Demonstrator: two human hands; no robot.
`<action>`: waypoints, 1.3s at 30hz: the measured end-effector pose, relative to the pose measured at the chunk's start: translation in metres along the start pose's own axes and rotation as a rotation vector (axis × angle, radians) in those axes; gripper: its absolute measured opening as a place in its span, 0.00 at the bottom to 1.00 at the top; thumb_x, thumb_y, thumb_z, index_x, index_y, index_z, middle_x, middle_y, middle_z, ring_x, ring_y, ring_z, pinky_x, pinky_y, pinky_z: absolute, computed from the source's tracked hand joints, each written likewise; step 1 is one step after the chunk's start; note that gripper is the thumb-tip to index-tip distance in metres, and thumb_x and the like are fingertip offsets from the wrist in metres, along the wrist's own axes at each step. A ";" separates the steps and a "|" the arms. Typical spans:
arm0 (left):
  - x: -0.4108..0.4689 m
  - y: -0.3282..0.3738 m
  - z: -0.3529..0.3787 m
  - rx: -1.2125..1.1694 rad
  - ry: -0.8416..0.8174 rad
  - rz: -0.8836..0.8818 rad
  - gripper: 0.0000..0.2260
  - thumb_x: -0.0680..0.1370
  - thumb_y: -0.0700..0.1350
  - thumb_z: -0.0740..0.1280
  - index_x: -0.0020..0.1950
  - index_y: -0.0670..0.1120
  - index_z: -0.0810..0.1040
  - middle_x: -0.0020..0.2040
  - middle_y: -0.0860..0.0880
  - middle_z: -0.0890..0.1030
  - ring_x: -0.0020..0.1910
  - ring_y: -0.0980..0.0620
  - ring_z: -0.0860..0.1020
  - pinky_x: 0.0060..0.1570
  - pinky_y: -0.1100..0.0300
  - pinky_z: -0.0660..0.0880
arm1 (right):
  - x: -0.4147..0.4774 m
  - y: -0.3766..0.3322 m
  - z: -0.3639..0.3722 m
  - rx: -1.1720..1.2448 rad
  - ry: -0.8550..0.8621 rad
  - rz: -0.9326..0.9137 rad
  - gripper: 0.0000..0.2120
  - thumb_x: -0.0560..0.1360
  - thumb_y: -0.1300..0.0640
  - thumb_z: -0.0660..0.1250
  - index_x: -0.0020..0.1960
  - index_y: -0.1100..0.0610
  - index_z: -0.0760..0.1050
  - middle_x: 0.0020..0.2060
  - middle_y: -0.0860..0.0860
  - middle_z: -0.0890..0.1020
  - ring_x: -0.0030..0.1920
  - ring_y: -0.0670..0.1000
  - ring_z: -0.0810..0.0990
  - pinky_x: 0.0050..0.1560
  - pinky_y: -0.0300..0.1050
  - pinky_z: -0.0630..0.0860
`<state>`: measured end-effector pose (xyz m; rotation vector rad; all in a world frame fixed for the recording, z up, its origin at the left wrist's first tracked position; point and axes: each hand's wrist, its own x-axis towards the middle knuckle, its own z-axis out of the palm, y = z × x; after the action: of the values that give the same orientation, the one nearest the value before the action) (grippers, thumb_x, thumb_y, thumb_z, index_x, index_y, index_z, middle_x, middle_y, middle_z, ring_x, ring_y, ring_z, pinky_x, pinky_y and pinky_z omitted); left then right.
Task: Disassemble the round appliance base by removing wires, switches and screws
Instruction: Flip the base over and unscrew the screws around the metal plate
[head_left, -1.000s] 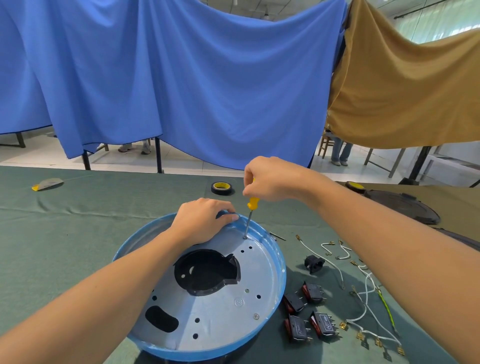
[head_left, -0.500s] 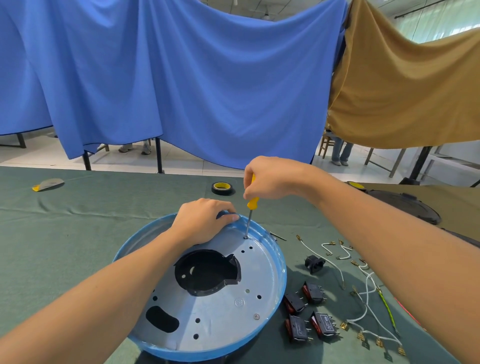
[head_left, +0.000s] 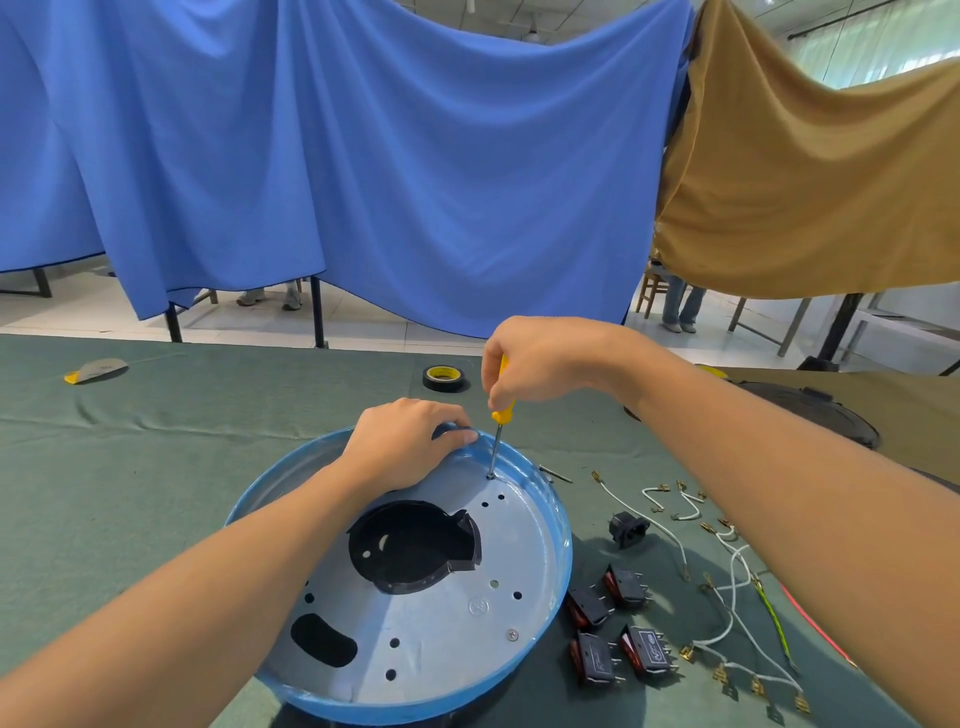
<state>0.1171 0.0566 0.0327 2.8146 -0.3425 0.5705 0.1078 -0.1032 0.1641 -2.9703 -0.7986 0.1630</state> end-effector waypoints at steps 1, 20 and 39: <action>0.000 0.000 0.000 0.000 0.001 0.000 0.12 0.79 0.62 0.58 0.53 0.61 0.78 0.47 0.58 0.81 0.44 0.55 0.75 0.34 0.59 0.67 | 0.001 0.000 0.000 -0.004 -0.010 -0.002 0.13 0.73 0.52 0.68 0.51 0.60 0.80 0.52 0.59 0.81 0.40 0.53 0.75 0.39 0.45 0.73; -0.001 0.000 0.000 -0.009 0.021 0.004 0.11 0.79 0.61 0.58 0.51 0.61 0.78 0.39 0.61 0.75 0.40 0.57 0.72 0.30 0.64 0.60 | 0.003 0.000 0.010 -0.047 0.186 0.120 0.31 0.75 0.30 0.54 0.29 0.55 0.69 0.21 0.48 0.73 0.28 0.49 0.72 0.30 0.44 0.65; 0.000 -0.002 0.002 -0.002 0.009 -0.007 0.10 0.79 0.61 0.58 0.51 0.61 0.78 0.46 0.58 0.81 0.43 0.55 0.75 0.32 0.60 0.65 | 0.002 0.004 0.010 -0.018 0.154 0.040 0.22 0.77 0.39 0.61 0.38 0.58 0.76 0.32 0.51 0.76 0.37 0.54 0.75 0.36 0.46 0.70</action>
<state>0.1189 0.0574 0.0303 2.8091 -0.3308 0.5805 0.1100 -0.1050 0.1540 -2.9719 -0.7260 -0.0711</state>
